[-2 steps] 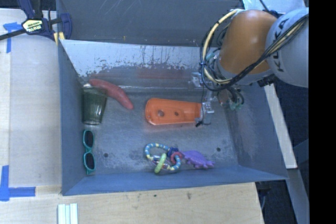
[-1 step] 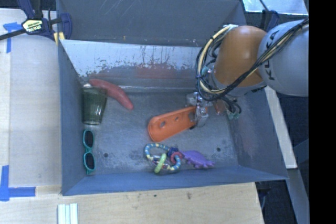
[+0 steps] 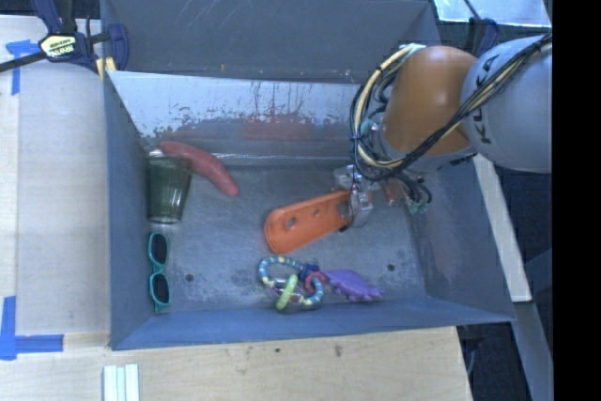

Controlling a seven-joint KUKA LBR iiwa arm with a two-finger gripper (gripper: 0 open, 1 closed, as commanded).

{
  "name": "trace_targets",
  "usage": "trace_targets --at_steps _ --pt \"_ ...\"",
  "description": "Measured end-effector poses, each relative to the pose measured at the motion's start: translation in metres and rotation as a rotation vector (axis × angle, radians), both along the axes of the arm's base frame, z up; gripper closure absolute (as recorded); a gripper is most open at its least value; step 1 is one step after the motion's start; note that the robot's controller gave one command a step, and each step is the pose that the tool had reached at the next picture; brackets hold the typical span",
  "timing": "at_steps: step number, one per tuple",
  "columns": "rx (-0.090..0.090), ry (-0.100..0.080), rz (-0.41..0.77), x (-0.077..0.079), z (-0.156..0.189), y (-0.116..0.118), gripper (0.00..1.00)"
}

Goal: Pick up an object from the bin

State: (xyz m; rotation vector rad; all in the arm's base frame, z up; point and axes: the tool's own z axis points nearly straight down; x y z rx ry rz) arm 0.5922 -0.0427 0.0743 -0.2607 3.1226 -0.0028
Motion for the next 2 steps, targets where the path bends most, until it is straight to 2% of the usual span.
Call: trace_targets --at_steps 1,2 --pt "-0.001 -0.004 0.028 0.0036 0.0917 -0.0069 1.0" --pt "0.0 -0.004 0.028 0.0036 0.0917 -0.0069 1.0"
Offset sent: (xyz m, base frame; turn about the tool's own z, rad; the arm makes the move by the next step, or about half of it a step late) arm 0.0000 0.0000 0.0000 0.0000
